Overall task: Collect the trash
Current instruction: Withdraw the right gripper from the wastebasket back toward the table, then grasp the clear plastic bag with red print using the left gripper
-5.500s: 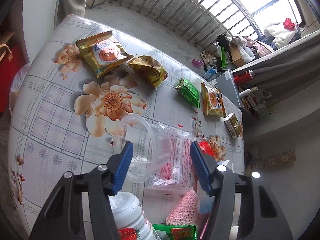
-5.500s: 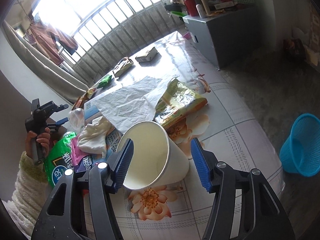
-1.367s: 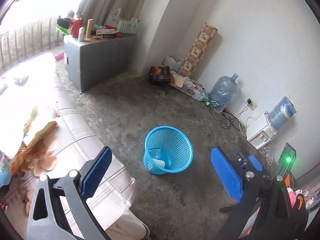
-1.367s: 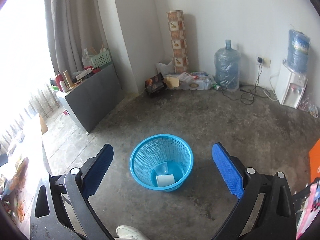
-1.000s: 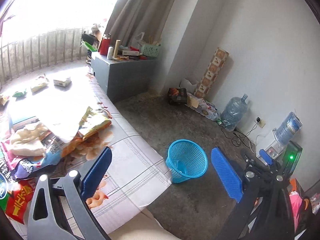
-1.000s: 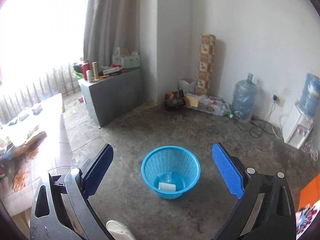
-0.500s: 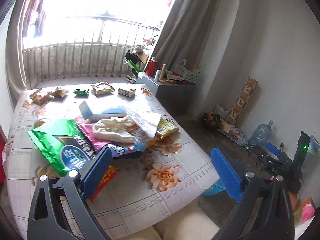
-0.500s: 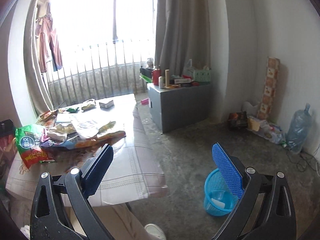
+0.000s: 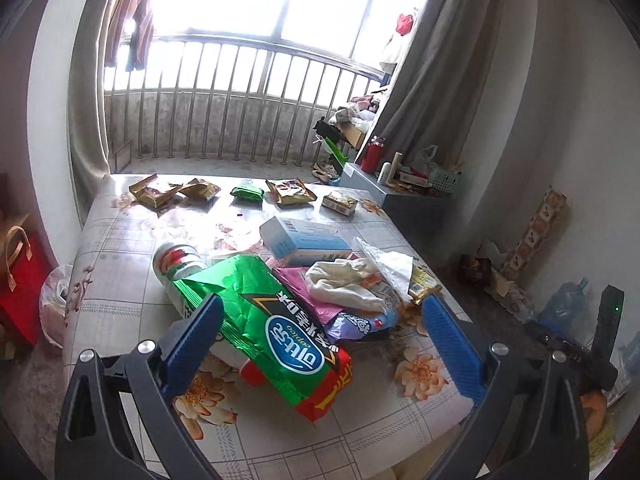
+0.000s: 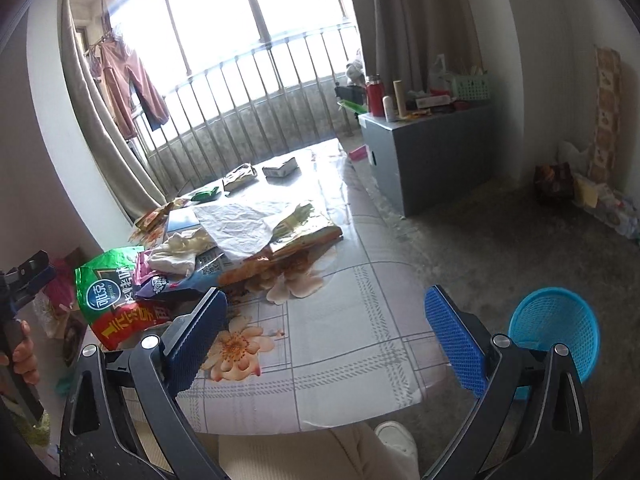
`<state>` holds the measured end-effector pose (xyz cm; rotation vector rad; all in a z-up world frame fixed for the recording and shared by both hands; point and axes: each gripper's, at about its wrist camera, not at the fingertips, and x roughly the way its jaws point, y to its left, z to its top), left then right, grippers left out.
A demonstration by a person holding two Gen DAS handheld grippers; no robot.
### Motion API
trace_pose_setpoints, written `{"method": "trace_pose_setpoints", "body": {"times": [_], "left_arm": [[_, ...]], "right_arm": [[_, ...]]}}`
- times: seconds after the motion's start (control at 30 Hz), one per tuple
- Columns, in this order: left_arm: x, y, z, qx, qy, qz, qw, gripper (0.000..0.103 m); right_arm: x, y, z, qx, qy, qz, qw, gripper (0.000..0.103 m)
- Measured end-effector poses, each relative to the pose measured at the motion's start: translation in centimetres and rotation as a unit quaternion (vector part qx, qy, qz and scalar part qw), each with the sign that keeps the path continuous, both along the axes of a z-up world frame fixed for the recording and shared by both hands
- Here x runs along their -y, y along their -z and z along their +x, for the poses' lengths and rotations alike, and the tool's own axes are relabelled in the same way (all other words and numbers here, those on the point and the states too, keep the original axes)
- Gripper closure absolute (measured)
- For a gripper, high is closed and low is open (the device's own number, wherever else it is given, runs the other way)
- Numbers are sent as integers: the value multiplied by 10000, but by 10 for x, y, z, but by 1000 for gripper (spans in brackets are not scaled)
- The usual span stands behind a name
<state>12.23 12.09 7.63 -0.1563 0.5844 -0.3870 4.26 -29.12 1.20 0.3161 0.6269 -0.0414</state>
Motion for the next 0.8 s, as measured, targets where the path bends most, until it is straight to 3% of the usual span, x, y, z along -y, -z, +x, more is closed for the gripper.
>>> {"method": "trace_pose_setpoints", "body": {"times": [0.27,0.47,0.6,0.67,0.8], "left_arm": [[-10,-16,44,-142,84,-73,9998,6],[-10,-38,113,-773,396,-268,9959,6],[-1,-34,169,-1181,397,160,9921,6],[1,-21,201,-1580,296,333,9864,6],[-1,14,259,-2540,22,221,9669,12]], "right_arm": [[-11,6,33,-198,-358,256,9988,14],[-17,-5,64,-197,-710,239,9970,22],[-27,-10,93,-233,-1097,211,9935,25],[-38,-11,107,-274,-1280,44,9914,28],[-53,-9,129,-326,-1624,-58,9862,33]]}}
